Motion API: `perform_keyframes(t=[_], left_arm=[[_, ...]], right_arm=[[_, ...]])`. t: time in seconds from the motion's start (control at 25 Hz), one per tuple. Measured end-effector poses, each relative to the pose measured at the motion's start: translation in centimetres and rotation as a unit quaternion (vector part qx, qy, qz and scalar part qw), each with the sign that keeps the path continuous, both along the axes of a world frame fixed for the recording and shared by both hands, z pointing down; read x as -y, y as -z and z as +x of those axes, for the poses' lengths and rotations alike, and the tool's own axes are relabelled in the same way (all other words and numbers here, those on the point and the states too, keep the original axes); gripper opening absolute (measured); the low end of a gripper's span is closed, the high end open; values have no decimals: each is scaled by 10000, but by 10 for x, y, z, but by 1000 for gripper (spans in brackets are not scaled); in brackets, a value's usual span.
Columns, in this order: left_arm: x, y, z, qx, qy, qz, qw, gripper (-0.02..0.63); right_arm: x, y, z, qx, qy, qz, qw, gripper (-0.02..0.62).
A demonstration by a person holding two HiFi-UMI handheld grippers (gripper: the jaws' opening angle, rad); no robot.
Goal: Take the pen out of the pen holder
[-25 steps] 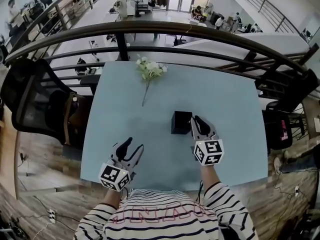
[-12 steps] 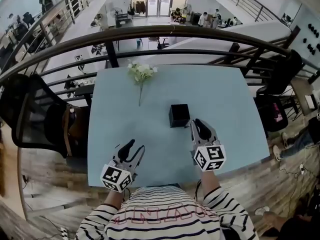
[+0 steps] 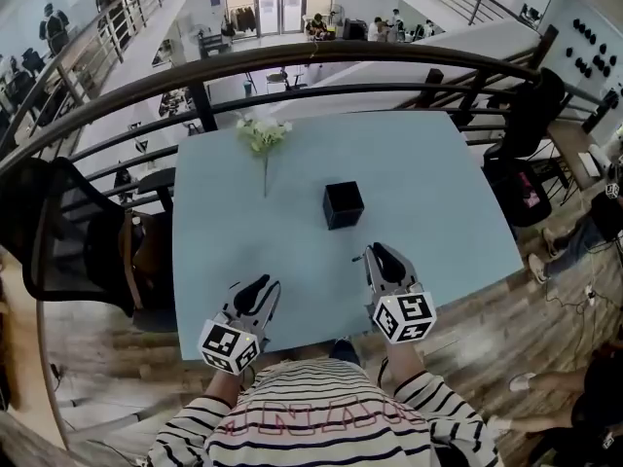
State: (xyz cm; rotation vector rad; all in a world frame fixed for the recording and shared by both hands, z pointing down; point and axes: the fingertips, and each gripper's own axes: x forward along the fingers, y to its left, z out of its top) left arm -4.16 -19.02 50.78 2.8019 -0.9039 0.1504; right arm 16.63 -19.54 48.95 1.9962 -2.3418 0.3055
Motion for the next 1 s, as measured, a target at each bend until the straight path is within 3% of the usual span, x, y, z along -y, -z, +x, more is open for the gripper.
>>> perform_keyframes(t=[0.48,1.0], left_arm=[[-32,-8,-26,122,-233,60,9996,40],[-45,-15,-41,173,-365,14,9992,34]], right_arm=[[-55,-13,-35,125,-202,-44,9997,67],[-90,-40,-70,308,-288,-337,9985,67]])
